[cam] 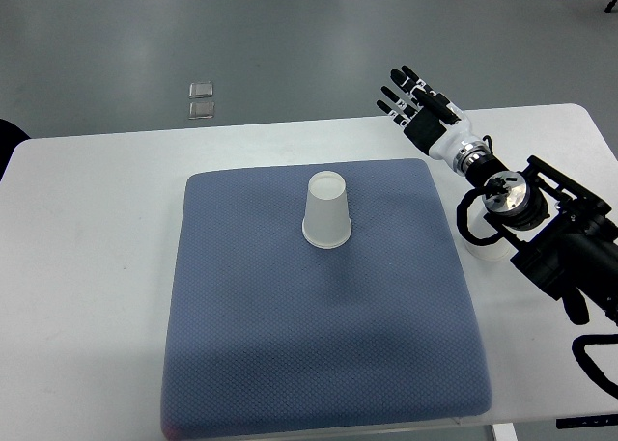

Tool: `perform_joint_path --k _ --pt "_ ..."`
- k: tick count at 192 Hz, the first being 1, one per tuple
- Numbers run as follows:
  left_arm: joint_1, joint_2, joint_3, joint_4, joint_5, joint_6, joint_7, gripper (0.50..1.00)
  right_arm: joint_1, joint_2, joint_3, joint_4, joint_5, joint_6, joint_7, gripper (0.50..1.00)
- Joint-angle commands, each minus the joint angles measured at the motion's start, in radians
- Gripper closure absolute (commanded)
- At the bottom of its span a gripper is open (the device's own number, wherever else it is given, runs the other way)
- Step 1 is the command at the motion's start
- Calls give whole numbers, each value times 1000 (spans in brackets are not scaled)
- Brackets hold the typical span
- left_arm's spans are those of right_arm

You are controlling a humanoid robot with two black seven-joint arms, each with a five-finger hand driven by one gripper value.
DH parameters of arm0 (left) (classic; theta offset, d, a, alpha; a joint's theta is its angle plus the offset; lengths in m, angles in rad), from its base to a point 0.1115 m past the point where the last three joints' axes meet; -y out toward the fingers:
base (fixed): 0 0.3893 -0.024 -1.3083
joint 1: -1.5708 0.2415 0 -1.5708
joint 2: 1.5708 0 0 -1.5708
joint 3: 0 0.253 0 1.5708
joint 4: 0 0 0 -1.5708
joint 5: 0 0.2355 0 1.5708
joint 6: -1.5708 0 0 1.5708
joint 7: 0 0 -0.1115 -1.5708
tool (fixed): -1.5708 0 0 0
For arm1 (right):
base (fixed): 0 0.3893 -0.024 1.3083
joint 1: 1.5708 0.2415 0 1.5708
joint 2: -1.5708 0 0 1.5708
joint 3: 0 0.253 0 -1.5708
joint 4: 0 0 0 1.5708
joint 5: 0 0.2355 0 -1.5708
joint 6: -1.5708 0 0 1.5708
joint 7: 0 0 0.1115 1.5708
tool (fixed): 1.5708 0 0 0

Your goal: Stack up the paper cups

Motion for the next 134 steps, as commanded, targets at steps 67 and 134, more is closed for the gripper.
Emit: perform_joint_path --k 67,134 --pt "0 0 1 -1 0 0 -2 500 520 -350 -903 71 -76 60 -43 581" --pt "0 0 1 -18 3 -3 -2 500 1174 -364 -1759 353 -315 309 -85 579"
